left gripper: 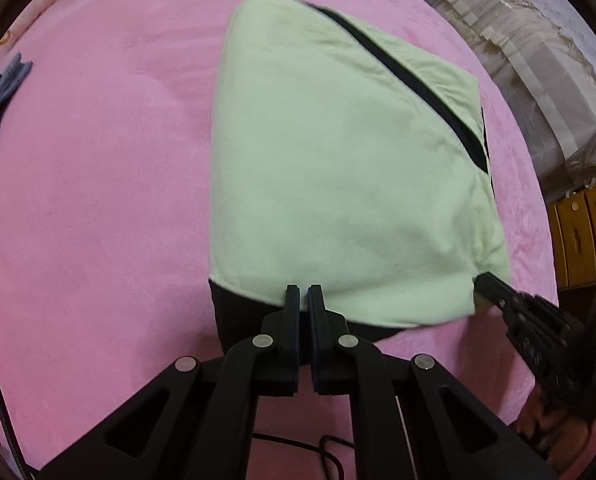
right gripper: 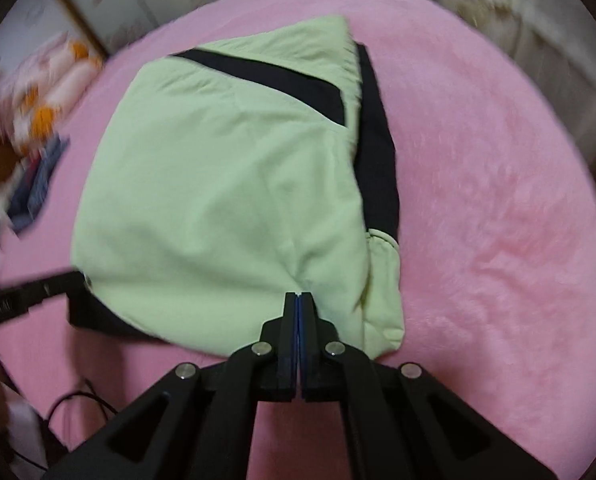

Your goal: Fold large clothes

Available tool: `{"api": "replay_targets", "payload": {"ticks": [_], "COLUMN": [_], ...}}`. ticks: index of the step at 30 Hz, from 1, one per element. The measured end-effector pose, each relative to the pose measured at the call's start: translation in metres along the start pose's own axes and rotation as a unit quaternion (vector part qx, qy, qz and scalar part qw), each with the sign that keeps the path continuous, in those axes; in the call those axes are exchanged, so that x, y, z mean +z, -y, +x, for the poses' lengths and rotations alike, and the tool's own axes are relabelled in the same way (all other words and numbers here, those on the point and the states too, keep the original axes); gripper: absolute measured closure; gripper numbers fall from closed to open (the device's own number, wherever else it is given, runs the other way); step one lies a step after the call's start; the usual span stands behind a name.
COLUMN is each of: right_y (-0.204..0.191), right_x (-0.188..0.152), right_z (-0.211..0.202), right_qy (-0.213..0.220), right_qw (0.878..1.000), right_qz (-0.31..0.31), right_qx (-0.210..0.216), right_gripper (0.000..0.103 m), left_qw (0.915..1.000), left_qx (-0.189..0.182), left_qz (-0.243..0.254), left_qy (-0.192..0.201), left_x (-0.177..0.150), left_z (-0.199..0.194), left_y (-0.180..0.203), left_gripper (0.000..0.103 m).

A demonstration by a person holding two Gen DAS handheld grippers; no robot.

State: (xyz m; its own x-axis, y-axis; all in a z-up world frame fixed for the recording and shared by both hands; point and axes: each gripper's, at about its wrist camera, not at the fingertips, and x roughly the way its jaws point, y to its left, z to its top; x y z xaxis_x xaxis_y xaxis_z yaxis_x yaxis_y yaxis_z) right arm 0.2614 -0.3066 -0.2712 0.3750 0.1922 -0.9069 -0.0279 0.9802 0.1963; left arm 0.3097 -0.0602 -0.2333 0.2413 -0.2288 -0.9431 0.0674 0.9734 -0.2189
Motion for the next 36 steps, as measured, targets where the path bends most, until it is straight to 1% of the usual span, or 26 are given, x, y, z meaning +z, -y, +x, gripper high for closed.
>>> {"api": "replay_targets", "payload": {"ticks": [1, 2, 3, 5, 7, 9, 11, 13, 17, 21, 22, 24, 26, 29, 30, 32, 35, 36], "right_y": [-0.007, -0.013, -0.017, -0.027, -0.038, -0.047, -0.055, -0.057, -0.059, -0.061, -0.061, -0.061, -0.054, -0.036, -0.027, -0.012, 0.017, 0.026], "right_x": [0.001, 0.002, 0.004, 0.008, 0.014, 0.025, 0.041, 0.059, 0.107, 0.154, 0.165, 0.186, 0.204, 0.216, 0.219, 0.227, 0.222, 0.219], "right_z": [-0.005, -0.012, -0.013, -0.007, 0.011, 0.035, 0.054, 0.064, 0.074, 0.091, 0.098, 0.113, 0.119, 0.115, 0.112, 0.108, 0.099, 0.094], "right_qy": [0.011, 0.026, 0.032, 0.029, 0.007, -0.003, -0.001, 0.009, 0.022, 0.033, 0.031, 0.025, 0.034, 0.062, 0.073, 0.093, 0.101, 0.102], "right_qw": [1.0, 0.998, 0.997, 0.991, 0.989, 0.984, 0.982, 0.977, 0.972, 0.973, 0.972, 0.975, 0.978, 0.981, 0.981, 0.983, 0.98, 0.981], "right_qz": [-0.001, 0.009, 0.015, 0.033, 0.047, 0.062, 0.073, 0.085, 0.092, 0.096, 0.098, 0.095, 0.086, 0.093, 0.097, 0.117, 0.144, 0.147], "right_qx": [0.012, 0.051, 0.074, 0.124, 0.143, 0.166, 0.174, 0.194, 0.214, 0.209, 0.211, 0.198, 0.189, 0.156, 0.151, 0.105, 0.094, 0.081], "right_gripper": [0.103, 0.103, 0.103, 0.103, 0.103, 0.103, 0.103, 0.103, 0.103, 0.103, 0.103, 0.103, 0.103, 0.103, 0.103, 0.103, 0.103, 0.103], "left_qw": [0.9998, 0.9992, 0.9983, 0.9978, 0.9975, 0.9968, 0.9973, 0.9974, 0.9959, 0.9951, 0.9952, 0.9958, 0.9961, 0.995, 0.9946, 0.9934, 0.9916, 0.9908], "left_qx": [-0.016, -0.032, -0.045, -0.044, -0.042, -0.047, -0.038, -0.033, -0.045, -0.055, -0.053, -0.045, -0.039, -0.03, -0.029, -0.035, -0.027, -0.024], "left_qz": [-0.013, -0.024, -0.036, -0.049, -0.057, -0.061, -0.055, -0.052, -0.061, -0.057, -0.054, -0.044, -0.034, -0.028, -0.031, -0.04, -0.055, -0.063], "left_qy": [0.006, 0.007, 0.005, 0.002, 0.009, 0.02, 0.029, 0.036, 0.049, 0.059, 0.063, 0.066, 0.072, 0.092, 0.095, 0.102, 0.114, 0.117], "left_x": [0.003, 0.006, 0.011, 0.023, 0.038, 0.055, 0.078, 0.101, 0.143, 0.181, 0.188, 0.199, 0.206, 0.212, 0.213, 0.213, 0.211, 0.21], "left_z": [-0.003, -0.004, -0.002, 0.008, 0.019, 0.025, 0.035, 0.043, 0.057, 0.071, 0.073, 0.078, 0.082, 0.08, 0.08, 0.076, 0.068, 0.065], "left_y": [-0.001, -0.001, -0.001, -0.002, -0.004, -0.008, -0.009, -0.012, -0.024, -0.028, -0.028, -0.025, -0.021, -0.024, -0.024, -0.03, -0.037, -0.04], "left_gripper": [0.099, 0.098, 0.097, 0.097, 0.097, 0.097, 0.097, 0.097, 0.097, 0.097, 0.097, 0.097, 0.097, 0.097, 0.097, 0.097, 0.097, 0.097]}}
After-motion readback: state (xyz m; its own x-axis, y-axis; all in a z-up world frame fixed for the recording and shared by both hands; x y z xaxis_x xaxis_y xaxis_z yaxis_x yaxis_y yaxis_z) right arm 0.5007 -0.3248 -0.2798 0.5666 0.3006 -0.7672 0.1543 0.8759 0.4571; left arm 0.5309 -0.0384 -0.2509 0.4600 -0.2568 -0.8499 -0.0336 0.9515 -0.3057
